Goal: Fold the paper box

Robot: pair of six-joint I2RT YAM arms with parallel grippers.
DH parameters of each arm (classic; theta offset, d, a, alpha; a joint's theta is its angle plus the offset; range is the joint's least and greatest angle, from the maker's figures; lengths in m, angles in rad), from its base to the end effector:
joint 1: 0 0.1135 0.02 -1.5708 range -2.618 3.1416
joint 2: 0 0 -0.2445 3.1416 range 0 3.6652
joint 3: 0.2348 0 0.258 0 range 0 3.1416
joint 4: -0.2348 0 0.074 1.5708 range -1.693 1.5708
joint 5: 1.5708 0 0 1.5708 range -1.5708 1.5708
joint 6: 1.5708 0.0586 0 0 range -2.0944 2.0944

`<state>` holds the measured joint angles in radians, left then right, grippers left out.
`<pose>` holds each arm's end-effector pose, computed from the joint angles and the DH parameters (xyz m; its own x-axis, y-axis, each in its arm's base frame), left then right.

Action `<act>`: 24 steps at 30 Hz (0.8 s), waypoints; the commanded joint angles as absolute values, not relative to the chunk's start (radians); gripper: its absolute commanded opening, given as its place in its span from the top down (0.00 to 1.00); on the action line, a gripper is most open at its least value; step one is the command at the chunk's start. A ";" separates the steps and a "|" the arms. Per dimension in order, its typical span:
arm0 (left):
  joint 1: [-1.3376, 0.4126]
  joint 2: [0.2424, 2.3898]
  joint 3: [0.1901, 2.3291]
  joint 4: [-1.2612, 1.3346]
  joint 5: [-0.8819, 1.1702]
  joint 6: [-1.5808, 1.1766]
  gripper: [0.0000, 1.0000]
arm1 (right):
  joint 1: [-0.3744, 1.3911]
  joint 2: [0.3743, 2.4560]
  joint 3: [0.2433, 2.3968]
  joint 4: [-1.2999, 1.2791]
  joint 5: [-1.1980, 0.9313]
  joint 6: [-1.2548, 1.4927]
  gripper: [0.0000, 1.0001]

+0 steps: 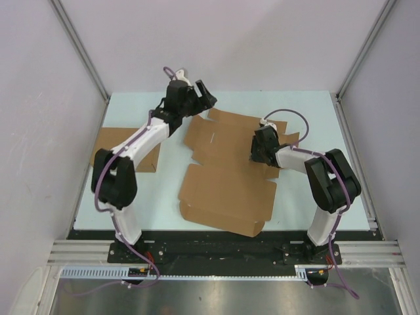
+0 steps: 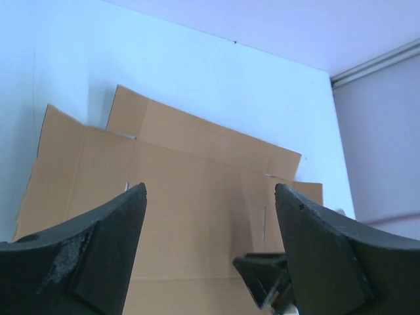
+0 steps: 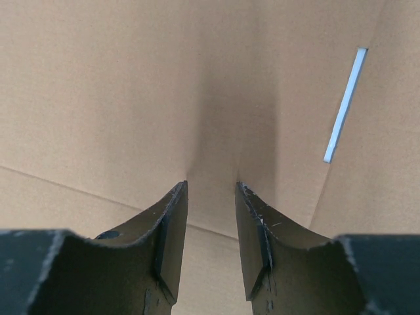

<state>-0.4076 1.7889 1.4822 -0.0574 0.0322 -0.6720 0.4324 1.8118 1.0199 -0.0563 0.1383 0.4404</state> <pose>0.4162 -0.1817 0.2865 -0.5197 -0.4534 -0.7241 0.1282 0.7966 -0.5907 0.3527 0.1539 0.1155 -0.7577 0.1153 -0.6423 -0.0102 0.9820 0.1884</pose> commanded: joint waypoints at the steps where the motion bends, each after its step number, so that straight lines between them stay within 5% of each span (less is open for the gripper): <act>1: -0.388 1.943 1.673 -0.150 0.080 -0.607 0.15 | 0.456 1.783 0.931 -0.081 0.112 0.480 0.60; 20: -0.367 2.348 2.075 -0.272 0.043 -0.572 0.18 | 0.486 1.733 0.850 -0.078 0.071 0.509 0.60; 23: -0.362 2.387 2.105 -0.278 0.046 -0.598 0.24 | 0.488 1.736 0.848 -0.083 0.077 0.505 0.61; 24: -0.361 2.385 2.091 -0.270 0.045 -0.610 0.35 | 0.486 1.736 0.850 -0.086 0.081 0.503 0.62</act>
<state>-0.3737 2.3695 2.0468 -0.2745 0.0376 -0.5758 0.4747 1.7134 0.8806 0.0048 0.1238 0.4881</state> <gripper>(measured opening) 0.771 0.391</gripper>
